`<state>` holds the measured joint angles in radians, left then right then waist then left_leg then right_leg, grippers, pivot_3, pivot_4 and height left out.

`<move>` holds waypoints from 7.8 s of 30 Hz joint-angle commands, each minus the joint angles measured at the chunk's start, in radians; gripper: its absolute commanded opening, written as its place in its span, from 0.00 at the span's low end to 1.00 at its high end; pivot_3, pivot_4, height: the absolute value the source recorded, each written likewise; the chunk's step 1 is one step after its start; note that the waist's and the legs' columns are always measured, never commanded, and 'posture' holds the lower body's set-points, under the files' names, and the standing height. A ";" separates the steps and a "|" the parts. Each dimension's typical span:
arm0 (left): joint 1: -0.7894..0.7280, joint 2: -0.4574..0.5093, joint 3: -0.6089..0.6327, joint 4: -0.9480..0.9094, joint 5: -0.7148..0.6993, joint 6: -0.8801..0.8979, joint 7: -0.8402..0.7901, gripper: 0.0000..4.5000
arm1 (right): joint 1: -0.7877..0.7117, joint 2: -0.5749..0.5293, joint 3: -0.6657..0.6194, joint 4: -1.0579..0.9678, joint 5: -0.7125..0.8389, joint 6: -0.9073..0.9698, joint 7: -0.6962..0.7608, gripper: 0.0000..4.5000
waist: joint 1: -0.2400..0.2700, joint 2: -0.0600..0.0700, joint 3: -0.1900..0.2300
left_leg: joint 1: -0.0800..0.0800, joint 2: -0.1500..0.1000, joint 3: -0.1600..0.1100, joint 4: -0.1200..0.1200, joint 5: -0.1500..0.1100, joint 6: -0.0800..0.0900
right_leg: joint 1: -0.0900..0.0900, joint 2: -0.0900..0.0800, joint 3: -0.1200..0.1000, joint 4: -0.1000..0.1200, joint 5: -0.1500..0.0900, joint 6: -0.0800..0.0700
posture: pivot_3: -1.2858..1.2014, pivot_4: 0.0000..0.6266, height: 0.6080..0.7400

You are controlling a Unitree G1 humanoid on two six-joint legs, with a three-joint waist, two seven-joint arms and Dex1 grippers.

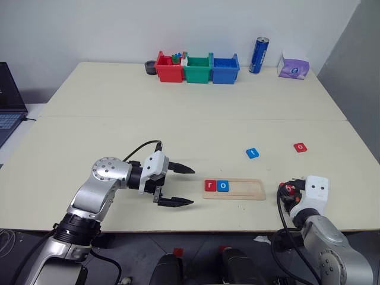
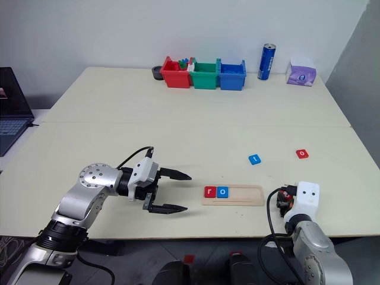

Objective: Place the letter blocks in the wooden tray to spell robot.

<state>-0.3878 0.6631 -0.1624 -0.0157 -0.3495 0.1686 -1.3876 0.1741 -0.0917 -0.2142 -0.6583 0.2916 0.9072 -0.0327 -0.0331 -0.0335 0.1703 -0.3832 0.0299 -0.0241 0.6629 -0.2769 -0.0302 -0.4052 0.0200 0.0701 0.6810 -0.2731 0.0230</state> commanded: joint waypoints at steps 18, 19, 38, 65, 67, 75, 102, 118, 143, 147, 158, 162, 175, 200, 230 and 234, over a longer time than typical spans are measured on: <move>-0.004 -0.007 -0.005 -0.017 0.011 -0.021 0.025 1.00 | -0.043 -0.650 -0.081 0.046 0.107 -0.124 0.609 0.99 | 0.001 0.004 0.003 | -0.002 -0.003 0.001 -0.001 0.000 0.000 | -0.001 -0.001 -0.001 -0.001 0.000 0.000 | 0.52 0.24 1.00; -0.007 -0.009 -0.006 -0.015 0.014 -0.023 0.024 1.00 | -0.031 -0.708 -0.063 0.084 0.088 -0.178 0.678 0.99 | 0.001 0.004 0.003 | -0.002 -0.003 0.001 0.000 0.000 0.000 | -0.001 -0.001 -0.001 -0.001 0.000 0.000 | 0.52 0.24 1.00; 0.010 -0.015 -0.006 0.000 0.046 -0.066 0.027 1.00 | -0.272 -0.889 0.187 0.577 -0.025 -0.460 1.088 0.99 | 0.002 0.003 0.004 | -0.001 -0.002 0.001 0.000 0.000 0.000 | 0.000 -0.001 -0.001 -0.001 0.000 0.000 | 0.52 0.24 1.00; 0.047 0.017 0.008 0.069 0.063 -0.129 0.040 1.00 | -0.568 -0.766 0.463 0.290 -0.031 -0.230 1.068 0.31 | 0.002 0.005 0.005 | -0.002 -0.002 0.000 0.001 0.000 0.000 | -0.001 -0.003 -0.002 0.000 0.000 0.000 | 0.52 0.24 1.00; 0.050 0.013 0.004 0.073 0.066 -0.136 0.043 1.00 | -0.581 -0.762 0.496 0.305 -0.054 -0.243 1.076 0.31 | 0.003 0.005 0.005 | -0.002 -0.002 0.000 0.001 0.000 0.000 | -0.001 -0.003 -0.002 -0.001 0.000 0.000 | 0.52 0.24 1.00; 0.076 0.007 0.001 0.049 0.072 -0.141 0.061 1.00 | -0.628 -0.725 0.565 0.362 -0.106 -0.285 1.090 0.31 | 0.002 0.005 0.005 | -0.002 -0.001 0.000 0.001 0.000 0.000 | -0.001 -0.003 -0.003 0.000 0.001 -0.001 | 0.52 0.24 1.00; 0.081 0.010 0.001 -0.018 0.070 -0.086 0.093 1.00 | -0.721 -0.643 0.606 0.469 -0.157 -0.340 1.168 0.31 | 0.002 0.005 0.005 | -0.002 -0.002 -0.001 0.001 0.000 0.000 | -0.001 -0.003 -0.004 0.000 0.003 -0.005 | 0.52 0.24 1.00; 0.075 0.008 0.001 -0.019 0.073 -0.079 0.096 1.00 | -0.655 -0.684 0.443 0.282 -0.058 -0.222 1.127 0.99 | 0.003 0.005 0.005 | -0.003 -0.002 -0.001 0.001 0.000 0.000 | -0.001 -0.003 -0.005 0.000 0.003 -0.005 | 0.52 0.24 1.00; 0.078 0.006 -0.009 0.031 0.088 -0.141 0.071 1.00 | -0.420 -0.695 0.436 0.116 -0.009 -0.117 0.968 0.01 | 0.002 0.005 0.005 | -0.003 -0.002 -0.001 0.001 0.000 0.000 | -0.001 -0.003 -0.005 0.000 0.000 0.000 | 0.52 0.24 1.00; 0.073 0.004 -0.012 0.020 0.087 -0.131 0.076 1.00 | -0.454 -0.667 0.489 0.146 -0.040 -0.117 0.937 0.01 | 0.001 0.005 0.005 | -0.003 -0.002 -0.001 0.001 0.000 0.000 | -0.001 -0.003 -0.004 0.000 0.000 0.000 | 0.52 0.24 1.00; 0.071 0.006 -0.007 -0.003 0.080 -0.105 0.082 1.00 | -0.496 -0.635 0.545 0.192 -0.085 -0.153 0.899 0.01 | 0.002 0.005 0.005 | -0.003 -0.002 -0.001 0.001 0.000 0.000 | -0.001 -0.003 -0.005 0.000 0.000 0.000 | 0.52 0.24 1.00; 0.075 0.004 -0.008 0.003 0.083 -0.110 0.084 1.00 | -0.499 -0.634 0.539 0.191 -0.084 -0.154 0.896 0.01 | 0.002 0.005 0.005 | -0.003 -0.002 -0.001 0.001 0.000 0.000 | -0.001 -0.003 -0.005 0.000 0.000 0.000 | 0.52 0.24 1.00; 0.090 0.006 -0.007 0.018 0.085 -0.133 0.081 1.00 | -0.509 -0.615 0.546 0.205 -0.118 -0.186 0.884 0.01 | 0.001 0.005 0.005 | -0.003 -0.002 -0.001 0.001 0.000 0.000 | -0.001 -0.003 -0.005 0.000 0.000 0.000 | 0.52 0.24 1.00; 0.084 0.013 0.003 0.048 0.085 -0.141 0.087 1.00 | -0.501 -0.753 0.517 0.254 -0.117 -0.210 0.959 0.01 | 0.002 0.005 0.005 | -0.003 -0.002 -0.001 0.001 0.000 0.000 | -0.001 -0.003 -0.005 0.000 0.000 0.000 | 0.52 0.24 1.00; 0.082 -0.010 0.022 -0.042 0.019 -0.020 0.129 1.00 | -0.454 -0.718 0.187 0.277 -0.015 -0.186 0.905 0.37 | 0.003 0.005 0.005 | -0.003 -0.002 -0.001 0.001 0.000 0.000 | -0.001 -0.003 -0.005 0.000 0.002 -0.002 | 0.52 0.24 1.00; 0.070 -0.009 0.027 -0.054 0.001 0.012 0.133 1.00 | -0.435 -0.584 -0.004 0.313 0.005 -0.185 0.719 0.69 | 0.003 0.005 0.005 | -0.003 -0.002 -0.001 0.001 0.000 0.000 | -0.001 -0.003 -0.004 0.000 0.001 -0.002 | 0.52 0.24 1.00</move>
<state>-0.3032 0.6526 -0.1626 -0.0365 -0.3193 0.1742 -1.2556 -0.2660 -0.6835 -0.1468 -0.3457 0.2913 0.7293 0.7485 -0.0300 -0.0286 0.1755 -0.3862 0.0281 -0.0251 0.6639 -0.2769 -0.0301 -0.4060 0.0170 0.0656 0.6814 -0.2718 0.0210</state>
